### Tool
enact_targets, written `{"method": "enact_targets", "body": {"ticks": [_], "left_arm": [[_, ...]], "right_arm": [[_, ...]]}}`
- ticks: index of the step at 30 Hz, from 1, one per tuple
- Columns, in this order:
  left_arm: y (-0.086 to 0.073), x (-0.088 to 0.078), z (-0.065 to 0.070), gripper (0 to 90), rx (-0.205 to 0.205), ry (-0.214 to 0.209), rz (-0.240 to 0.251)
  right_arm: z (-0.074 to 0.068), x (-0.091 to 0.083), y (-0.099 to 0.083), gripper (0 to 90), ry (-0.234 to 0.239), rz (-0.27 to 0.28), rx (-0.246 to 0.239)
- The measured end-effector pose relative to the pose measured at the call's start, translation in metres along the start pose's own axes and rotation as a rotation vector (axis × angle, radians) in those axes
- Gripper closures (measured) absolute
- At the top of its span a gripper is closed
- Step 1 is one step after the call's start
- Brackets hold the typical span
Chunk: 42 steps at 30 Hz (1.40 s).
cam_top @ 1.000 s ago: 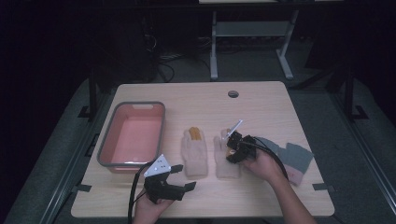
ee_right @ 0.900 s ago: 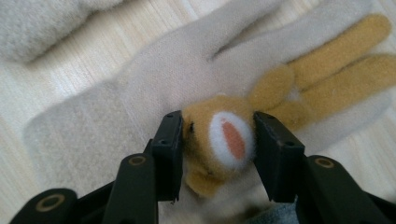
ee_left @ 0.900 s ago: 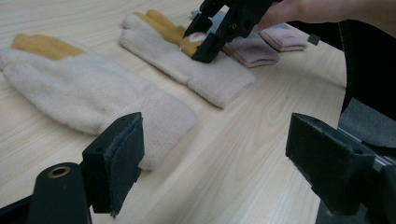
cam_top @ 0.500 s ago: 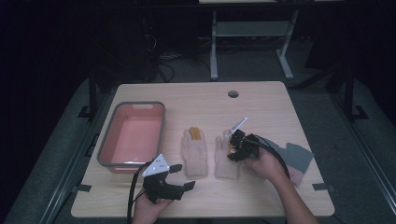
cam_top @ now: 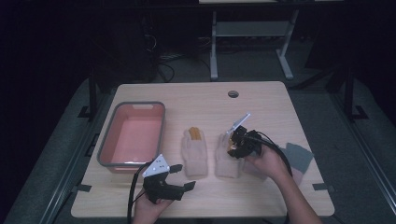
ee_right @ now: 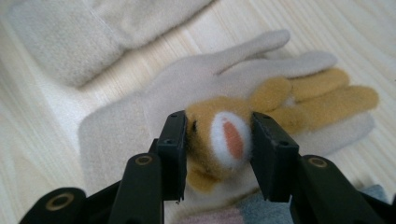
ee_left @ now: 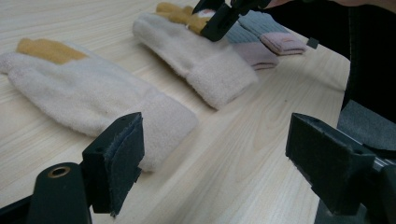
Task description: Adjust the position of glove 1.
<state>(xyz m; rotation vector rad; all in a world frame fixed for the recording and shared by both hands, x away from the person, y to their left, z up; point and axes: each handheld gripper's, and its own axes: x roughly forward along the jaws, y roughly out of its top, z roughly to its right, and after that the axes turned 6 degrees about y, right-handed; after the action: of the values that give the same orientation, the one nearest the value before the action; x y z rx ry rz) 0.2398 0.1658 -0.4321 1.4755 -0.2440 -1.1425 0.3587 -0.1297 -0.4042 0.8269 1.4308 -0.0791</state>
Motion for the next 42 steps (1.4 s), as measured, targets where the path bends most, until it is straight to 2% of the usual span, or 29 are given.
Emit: {"method": "enact_targets", "body": {"ticks": [10, 17, 20, 21, 24, 29, 31, 32, 39, 42], "left_arm": [[0.0, -0.001, -0.001, 19.2, -0.005, 0.004, 0.004], [0.001, -0.004, -0.001, 19.2, -0.003, 0.012, 0.014], [0.001, -0.005, -0.001, 19.2, -0.003, 0.015, 0.018], [0.0, -0.004, 0.0, 19.2, -0.011, 0.016, 0.024], [0.001, -0.006, -0.002, 19.2, -0.003, 0.019, 0.019], [0.001, -0.006, -0.002, 19.2, -0.015, 0.019, 0.027], [0.001, -0.007, -0.002, 19.2, -0.016, 0.02, 0.022], [0.001, -0.008, -0.002, 19.2, -0.009, 0.024, 0.022], [0.001, -0.008, -0.002, 19.2, -0.014, 0.024, 0.032], [0.001, -0.009, -0.003, 19.2, -0.015, 0.025, 0.031]], "right_arm": [[-0.007, -0.019, 0.013, 59.1, -0.013, 0.029, -0.041], [-0.012, -0.024, 0.024, 59.1, -0.008, 0.047, -0.077], [-0.017, -0.024, 0.035, 59.0, -0.004, 0.048, -0.095], [-0.018, -0.024, 0.039, 59.1, 0.0, 0.049, -0.106], [-0.021, -0.023, 0.049, 59.0, 0.004, 0.051, -0.129], [-0.025, -0.021, 0.062, 59.1, 0.02, 0.05, -0.149], [-0.027, -0.018, 0.068, 59.0, 0.028, 0.048, -0.159], [-0.028, -0.015, 0.073, 59.0, 0.03, 0.053, -0.181], [-0.031, -0.004, 0.087, 59.0, 0.059, 0.04, -0.21], [-0.034, 0.002, 0.093, 58.9, 0.07, 0.033, -0.236]]}}
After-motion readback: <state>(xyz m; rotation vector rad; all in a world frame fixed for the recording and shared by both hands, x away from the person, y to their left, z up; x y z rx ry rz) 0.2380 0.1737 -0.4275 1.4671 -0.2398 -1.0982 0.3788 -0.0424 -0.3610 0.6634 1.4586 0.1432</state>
